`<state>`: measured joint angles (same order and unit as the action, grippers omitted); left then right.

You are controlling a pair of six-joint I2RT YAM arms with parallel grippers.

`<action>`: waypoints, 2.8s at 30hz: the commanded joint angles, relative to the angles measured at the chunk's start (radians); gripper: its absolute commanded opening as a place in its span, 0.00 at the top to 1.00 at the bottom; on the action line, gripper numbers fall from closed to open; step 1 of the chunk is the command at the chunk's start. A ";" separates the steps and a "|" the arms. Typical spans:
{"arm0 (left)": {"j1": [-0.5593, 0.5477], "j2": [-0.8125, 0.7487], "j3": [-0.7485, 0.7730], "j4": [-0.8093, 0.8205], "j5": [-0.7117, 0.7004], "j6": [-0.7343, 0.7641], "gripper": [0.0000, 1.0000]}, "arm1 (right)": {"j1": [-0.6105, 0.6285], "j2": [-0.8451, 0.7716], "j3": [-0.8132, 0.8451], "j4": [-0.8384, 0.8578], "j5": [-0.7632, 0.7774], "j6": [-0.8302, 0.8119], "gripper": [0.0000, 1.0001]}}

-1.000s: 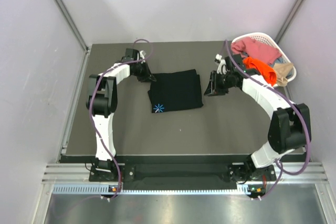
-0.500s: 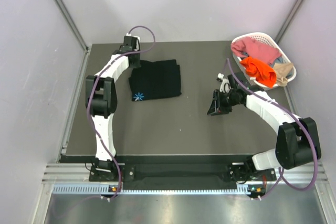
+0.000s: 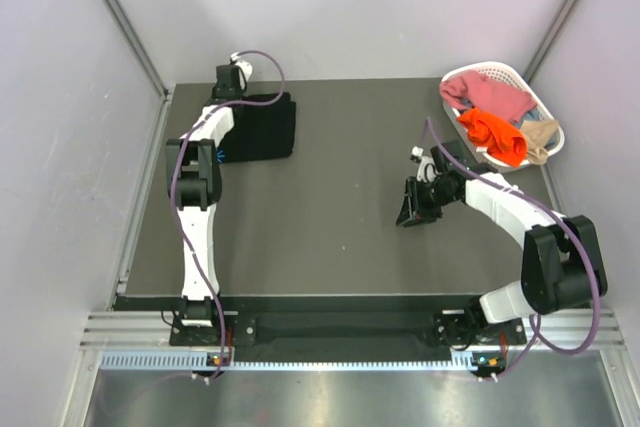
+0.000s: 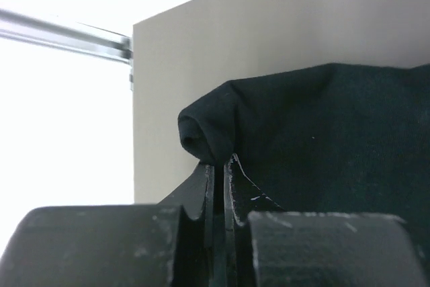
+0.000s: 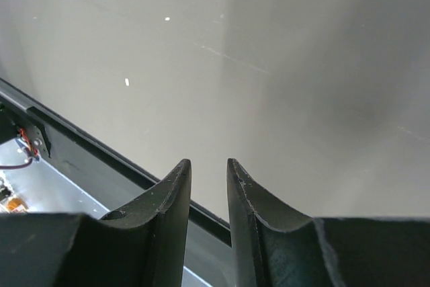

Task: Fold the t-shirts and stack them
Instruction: Neatly place the folded tshirt to the corner

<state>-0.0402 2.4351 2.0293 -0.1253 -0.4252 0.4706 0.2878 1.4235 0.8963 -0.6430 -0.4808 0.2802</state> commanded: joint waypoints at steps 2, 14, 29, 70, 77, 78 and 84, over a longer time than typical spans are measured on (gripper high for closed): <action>0.033 0.024 0.077 0.214 -0.018 0.180 1.00 | 0.008 0.046 0.012 0.017 0.002 -0.016 0.71; 0.158 0.131 0.164 0.322 0.080 0.255 1.00 | 0.010 0.176 0.070 0.025 0.004 -0.013 0.72; 0.204 0.202 0.209 0.433 0.218 0.243 1.00 | 0.017 0.249 0.142 0.011 0.004 0.001 0.73; -0.717 -1.401 -1.291 0.093 0.229 -1.055 0.03 | 0.021 -0.543 -0.322 0.259 0.277 0.280 0.64; -0.737 -1.964 -1.705 0.144 0.281 -1.198 0.04 | 0.022 -0.761 -0.582 0.529 0.307 0.359 0.51; -0.737 -2.067 -1.727 0.127 0.282 -1.205 0.04 | 0.021 -0.776 -0.632 0.583 0.306 0.378 0.46; -0.737 -2.417 -1.845 -0.049 0.298 -1.313 0.04 | 0.021 -0.931 -0.798 0.658 0.327 0.483 0.21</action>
<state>-0.7742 0.1349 0.2169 -0.1154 -0.1547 -0.7509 0.3012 0.5560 0.1410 -0.1177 -0.1883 0.6846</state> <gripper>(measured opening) 0.967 0.733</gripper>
